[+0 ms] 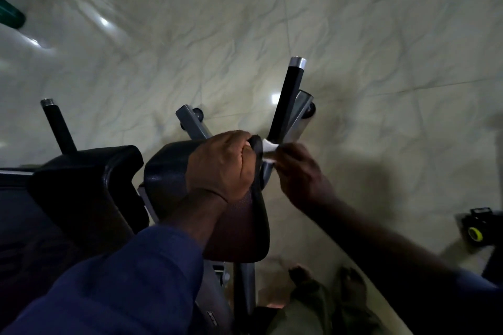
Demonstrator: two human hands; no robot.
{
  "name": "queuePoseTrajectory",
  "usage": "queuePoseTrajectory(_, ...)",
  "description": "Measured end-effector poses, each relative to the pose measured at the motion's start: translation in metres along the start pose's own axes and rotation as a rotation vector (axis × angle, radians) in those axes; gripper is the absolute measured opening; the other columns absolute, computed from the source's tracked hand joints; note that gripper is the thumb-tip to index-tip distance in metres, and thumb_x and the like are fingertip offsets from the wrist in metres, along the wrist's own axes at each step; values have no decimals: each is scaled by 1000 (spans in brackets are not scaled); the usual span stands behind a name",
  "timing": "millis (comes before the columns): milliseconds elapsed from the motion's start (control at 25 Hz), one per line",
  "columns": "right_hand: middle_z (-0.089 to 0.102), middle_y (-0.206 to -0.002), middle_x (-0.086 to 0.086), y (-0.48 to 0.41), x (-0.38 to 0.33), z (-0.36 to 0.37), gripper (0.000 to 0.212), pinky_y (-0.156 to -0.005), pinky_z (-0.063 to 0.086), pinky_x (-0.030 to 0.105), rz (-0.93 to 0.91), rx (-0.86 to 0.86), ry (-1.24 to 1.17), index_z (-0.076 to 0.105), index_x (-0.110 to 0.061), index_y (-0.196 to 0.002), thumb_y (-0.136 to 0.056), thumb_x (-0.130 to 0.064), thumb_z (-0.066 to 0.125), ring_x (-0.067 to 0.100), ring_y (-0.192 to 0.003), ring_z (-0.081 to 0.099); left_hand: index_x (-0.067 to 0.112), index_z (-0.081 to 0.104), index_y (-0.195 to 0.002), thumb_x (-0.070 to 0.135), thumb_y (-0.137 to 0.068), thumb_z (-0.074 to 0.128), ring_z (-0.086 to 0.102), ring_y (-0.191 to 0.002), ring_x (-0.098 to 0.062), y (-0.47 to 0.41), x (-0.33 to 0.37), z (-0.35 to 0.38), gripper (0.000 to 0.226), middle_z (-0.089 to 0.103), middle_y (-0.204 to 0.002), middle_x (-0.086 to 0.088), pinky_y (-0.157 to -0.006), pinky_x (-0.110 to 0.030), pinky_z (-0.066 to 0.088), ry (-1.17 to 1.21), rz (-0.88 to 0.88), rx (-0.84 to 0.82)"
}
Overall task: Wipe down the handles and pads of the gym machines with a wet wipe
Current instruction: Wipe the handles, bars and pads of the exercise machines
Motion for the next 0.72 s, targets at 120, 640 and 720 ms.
queuePoseTrajectory(120,68,-106,21,-68,38,-20,26,-88,55,37,48,145,0,78,1,-105,-88,14,65,37,-98,67,19,74,-110,26,-95,51,68,-81,-30,1,-1,0,28,76,-95,-3,-66,-33,49,-3,-8,-15)
queuePoseTrajectory(640,71,-72,3,-160,83,-61,16,-72,61,38,841,107,-323,78,-9,-82,-81,-25,74,20,-68,70,18,73,-110,32,-95,41,69,-89,-28,0,-2,0,38,74,-100,-4,-73,-38,54,1,21,-55)
queuePoseTrajectory(720,73,-75,1,-141,75,-47,29,-84,55,30,751,199,-114,72,-17,-73,-97,-30,62,22,-76,71,19,72,-107,31,-94,42,68,-86,-29,-2,-2,-1,35,74,-97,-3,-70,-38,54,10,10,-55)
Point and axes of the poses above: each hand's wrist, its own y-axis away from the middle knuckle, its own z-axis out of the palm, x = y × z, the point moved 2 cm from there along -y, towards the middle knuckle
